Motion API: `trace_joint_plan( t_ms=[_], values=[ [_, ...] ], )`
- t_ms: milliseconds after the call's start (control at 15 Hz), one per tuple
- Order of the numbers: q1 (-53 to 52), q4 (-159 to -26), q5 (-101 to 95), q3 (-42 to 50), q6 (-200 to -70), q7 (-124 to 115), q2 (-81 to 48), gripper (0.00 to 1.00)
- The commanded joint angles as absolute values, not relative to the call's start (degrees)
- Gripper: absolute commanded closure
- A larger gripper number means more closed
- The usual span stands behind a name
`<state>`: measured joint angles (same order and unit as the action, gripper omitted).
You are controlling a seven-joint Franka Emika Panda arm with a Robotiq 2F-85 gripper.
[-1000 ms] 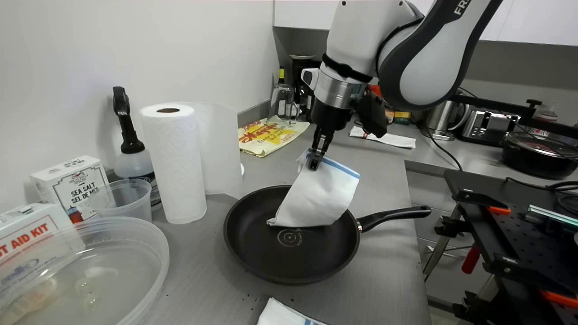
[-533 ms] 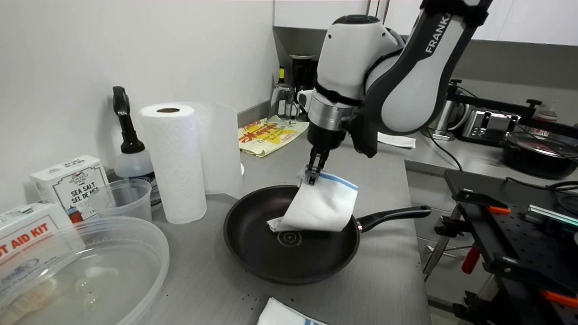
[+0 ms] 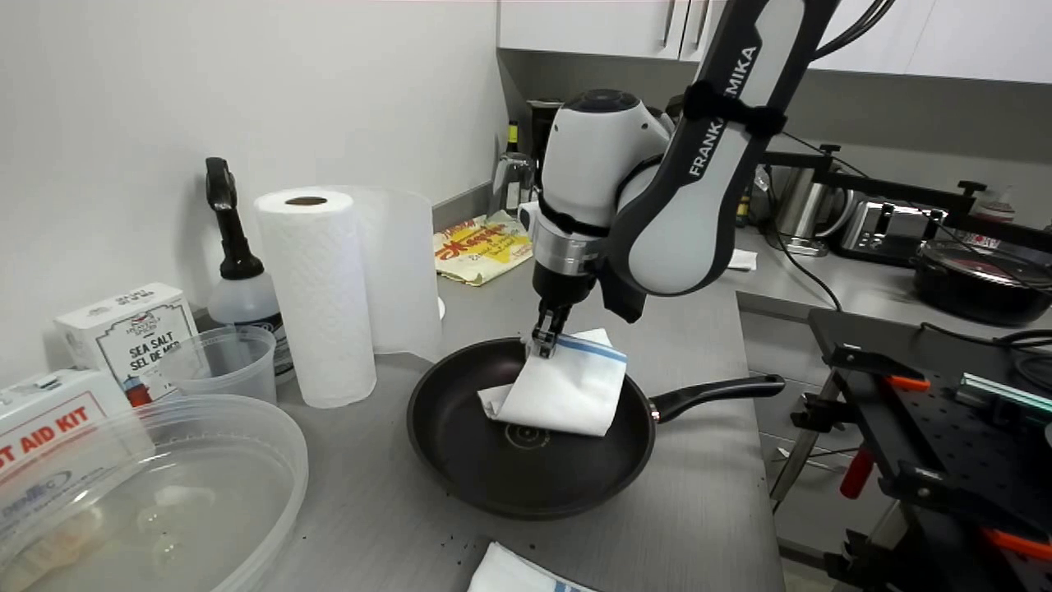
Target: Wipe the pan with a towel
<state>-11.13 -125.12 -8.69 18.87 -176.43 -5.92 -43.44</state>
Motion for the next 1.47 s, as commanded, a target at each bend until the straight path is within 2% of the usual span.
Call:
trace_joint_plan(
  t_ms=[0,733,1400],
  values=[
    [-12.74,-120.74,-6.66,20.28,-177.71,-7.34,-47.83,0.97],
    [-14.55,-115.43,-6.32,24.28,-177.66,-8.98,-53.93,0.97],
    [-12.81,-114.95,-4.99,22.33,-175.56,-8.79,-53.97,0.97]
  ],
)
